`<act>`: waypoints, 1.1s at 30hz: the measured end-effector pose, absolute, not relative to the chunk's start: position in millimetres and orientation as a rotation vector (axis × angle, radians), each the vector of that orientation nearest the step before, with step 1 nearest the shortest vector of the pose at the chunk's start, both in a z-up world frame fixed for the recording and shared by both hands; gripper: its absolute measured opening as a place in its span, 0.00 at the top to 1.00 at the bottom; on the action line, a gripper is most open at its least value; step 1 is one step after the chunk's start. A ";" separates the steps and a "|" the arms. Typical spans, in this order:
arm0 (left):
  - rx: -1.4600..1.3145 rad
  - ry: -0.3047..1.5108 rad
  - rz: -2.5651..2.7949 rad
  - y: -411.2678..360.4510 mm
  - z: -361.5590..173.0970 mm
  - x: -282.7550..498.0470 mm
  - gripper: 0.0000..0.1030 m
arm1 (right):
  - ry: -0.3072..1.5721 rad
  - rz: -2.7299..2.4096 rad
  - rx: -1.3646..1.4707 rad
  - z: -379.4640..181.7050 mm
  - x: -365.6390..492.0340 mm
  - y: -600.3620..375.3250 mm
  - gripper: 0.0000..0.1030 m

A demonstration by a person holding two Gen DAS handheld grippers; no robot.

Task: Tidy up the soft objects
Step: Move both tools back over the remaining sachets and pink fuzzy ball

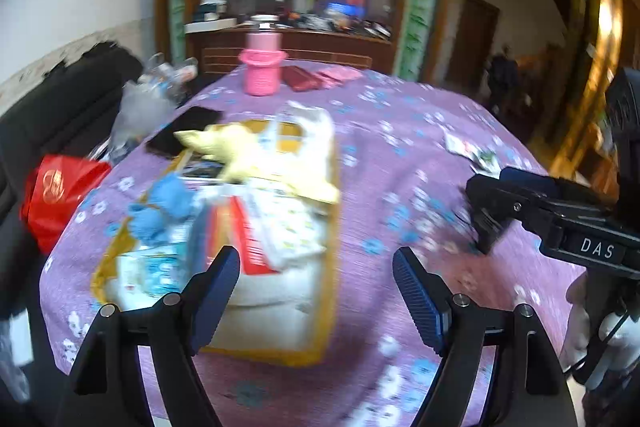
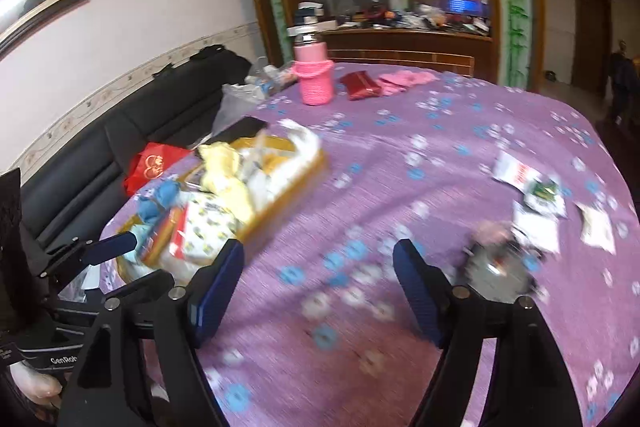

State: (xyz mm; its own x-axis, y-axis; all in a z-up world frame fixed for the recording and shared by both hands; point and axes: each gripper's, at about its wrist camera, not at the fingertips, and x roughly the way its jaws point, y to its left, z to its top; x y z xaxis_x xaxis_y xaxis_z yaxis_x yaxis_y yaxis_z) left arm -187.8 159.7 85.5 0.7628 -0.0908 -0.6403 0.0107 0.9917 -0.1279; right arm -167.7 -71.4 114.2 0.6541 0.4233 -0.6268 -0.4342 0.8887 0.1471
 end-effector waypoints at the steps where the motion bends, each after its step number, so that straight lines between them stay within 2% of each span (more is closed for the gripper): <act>1: -0.093 0.706 -0.070 148.6 86.1 -189.3 0.20 | 0.704 0.472 -0.003 113.5 -170.6 -82.7 0.24; 9: 0.080 0.734 -0.128 82.0 83.7 -197.5 0.20 | 0.698 0.382 0.099 108.2 -178.2 -156.1 0.24; 18: 0.162 0.790 -0.142 44.5 71.5 -191.9 0.20 | 0.706 0.317 0.177 95.2 -172.6 -211.0 0.24; 30: 0.181 0.960 -0.217 8.3 25.0 -155.1 0.20 | 0.769 0.179 0.292 71.4 -138.1 -286.3 0.24; 33: 0.182 1.002 -0.225 3.4 10.2 -146.4 0.13 | 0.793 0.153 0.291 69.8 -120.6 -297.2 0.24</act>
